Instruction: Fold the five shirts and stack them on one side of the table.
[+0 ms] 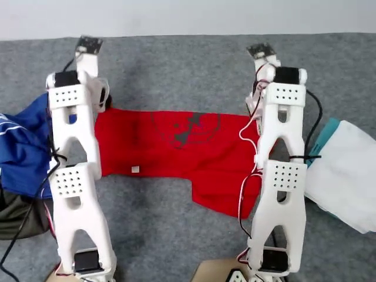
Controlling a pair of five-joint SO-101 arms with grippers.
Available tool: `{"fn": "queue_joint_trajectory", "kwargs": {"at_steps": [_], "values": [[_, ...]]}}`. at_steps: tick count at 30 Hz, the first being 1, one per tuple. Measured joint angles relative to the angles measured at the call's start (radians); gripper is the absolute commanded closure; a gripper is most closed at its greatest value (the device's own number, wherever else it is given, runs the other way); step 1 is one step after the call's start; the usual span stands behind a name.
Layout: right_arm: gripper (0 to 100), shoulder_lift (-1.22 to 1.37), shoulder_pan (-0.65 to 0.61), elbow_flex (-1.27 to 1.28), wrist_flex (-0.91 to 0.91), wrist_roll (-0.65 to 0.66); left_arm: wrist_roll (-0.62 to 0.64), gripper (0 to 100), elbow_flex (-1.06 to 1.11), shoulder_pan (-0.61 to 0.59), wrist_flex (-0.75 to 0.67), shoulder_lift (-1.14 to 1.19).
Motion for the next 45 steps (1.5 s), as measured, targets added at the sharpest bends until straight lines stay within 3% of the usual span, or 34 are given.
{"fn": "queue_joint_trajectory", "kwargs": {"at_steps": [8, 16, 22, 34, 45], "values": [[94.2, -0.052, -0.031, -0.218, 0.018, 0.003, 0.000, 84, -0.408, 0.124, 0.186, 0.000], [94.2, -0.396, -0.006, -0.034, 0.020, 0.003, 0.000, 84, -0.437, 0.193, 0.192, -0.060], [94.2, -0.740, 0.060, 0.236, 0.020, 0.003, 0.000, 84, -0.255, 0.265, 0.193, -0.203], [94.2, -1.346, 0.316, 0.724, 0.020, 0.003, -0.080, 84, 0.382, 0.546, 0.193, -0.535], [94.1, -1.636, 0.494, 1.045, 0.020, 0.003, -0.250, 79, 0.663, 0.749, 0.192, -0.551]]}}
